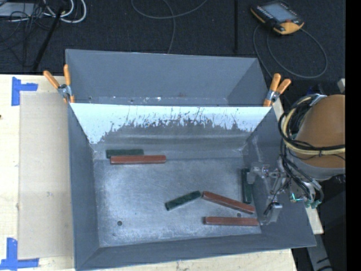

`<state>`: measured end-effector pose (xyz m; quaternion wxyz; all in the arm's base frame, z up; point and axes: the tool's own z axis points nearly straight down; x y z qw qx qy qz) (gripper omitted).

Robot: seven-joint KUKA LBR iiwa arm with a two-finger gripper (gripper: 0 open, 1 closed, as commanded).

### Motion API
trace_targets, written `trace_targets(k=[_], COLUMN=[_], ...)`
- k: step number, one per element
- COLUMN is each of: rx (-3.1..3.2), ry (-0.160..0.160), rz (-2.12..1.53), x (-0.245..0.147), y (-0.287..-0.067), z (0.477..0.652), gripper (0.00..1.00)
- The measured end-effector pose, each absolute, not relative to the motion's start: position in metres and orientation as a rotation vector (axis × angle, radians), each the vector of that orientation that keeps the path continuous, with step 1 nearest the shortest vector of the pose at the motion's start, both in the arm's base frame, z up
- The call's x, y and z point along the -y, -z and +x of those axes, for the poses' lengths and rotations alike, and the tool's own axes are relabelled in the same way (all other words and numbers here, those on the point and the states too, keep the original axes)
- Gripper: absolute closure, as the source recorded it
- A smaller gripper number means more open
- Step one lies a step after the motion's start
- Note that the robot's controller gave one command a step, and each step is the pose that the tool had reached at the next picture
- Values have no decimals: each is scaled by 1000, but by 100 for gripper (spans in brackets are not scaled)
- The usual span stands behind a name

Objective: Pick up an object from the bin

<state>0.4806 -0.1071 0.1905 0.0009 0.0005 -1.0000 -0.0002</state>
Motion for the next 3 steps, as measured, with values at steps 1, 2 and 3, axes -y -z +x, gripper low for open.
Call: trace_targets(k=[1, 2, 3], rx=[3140, 3147, 3135], ry=[1, -2, -1], rz=[3, 44, 210], x=[107, 90, 33], y=[-191, -140, -81], z=[481, 489, 486], gripper=[0, 0, 0])
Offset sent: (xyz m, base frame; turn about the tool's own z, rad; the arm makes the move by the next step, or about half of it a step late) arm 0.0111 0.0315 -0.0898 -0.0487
